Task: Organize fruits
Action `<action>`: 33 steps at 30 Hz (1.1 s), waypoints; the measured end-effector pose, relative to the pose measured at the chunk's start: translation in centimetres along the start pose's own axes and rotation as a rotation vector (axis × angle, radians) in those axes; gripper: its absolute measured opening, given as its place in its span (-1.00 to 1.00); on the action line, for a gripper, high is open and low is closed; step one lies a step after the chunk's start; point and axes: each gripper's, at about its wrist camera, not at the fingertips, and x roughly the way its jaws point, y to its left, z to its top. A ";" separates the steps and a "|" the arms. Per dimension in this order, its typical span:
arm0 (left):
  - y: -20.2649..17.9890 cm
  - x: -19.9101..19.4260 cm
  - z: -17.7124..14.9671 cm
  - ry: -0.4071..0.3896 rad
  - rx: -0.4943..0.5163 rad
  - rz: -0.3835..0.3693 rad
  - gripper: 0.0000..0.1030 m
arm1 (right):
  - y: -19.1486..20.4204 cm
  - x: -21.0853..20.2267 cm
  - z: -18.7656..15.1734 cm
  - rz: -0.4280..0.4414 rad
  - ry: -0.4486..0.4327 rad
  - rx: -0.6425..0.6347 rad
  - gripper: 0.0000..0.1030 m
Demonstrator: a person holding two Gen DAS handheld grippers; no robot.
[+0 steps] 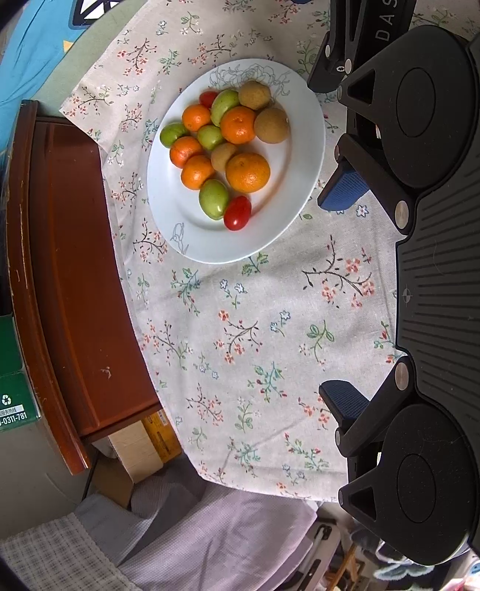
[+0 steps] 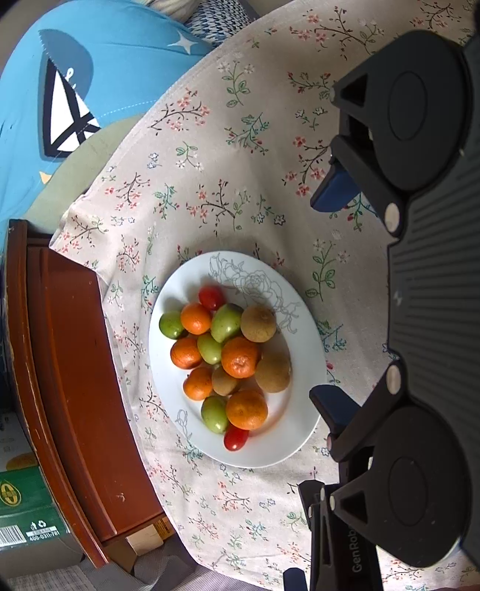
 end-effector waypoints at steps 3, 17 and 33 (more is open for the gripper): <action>0.3 -0.3 -0.6 0.000 0.002 0.007 0.93 | 0.3 -0.1 -0.4 0.003 -0.001 -0.015 0.93; 2.8 -2.0 -3.8 0.002 -0.041 -0.013 0.93 | 1.6 -0.8 -3.7 0.095 -0.024 -0.049 0.94; 6.9 -4.2 -6.3 -0.017 -0.156 -0.037 0.93 | 5.5 -0.7 -9.0 0.148 -0.094 -0.198 0.96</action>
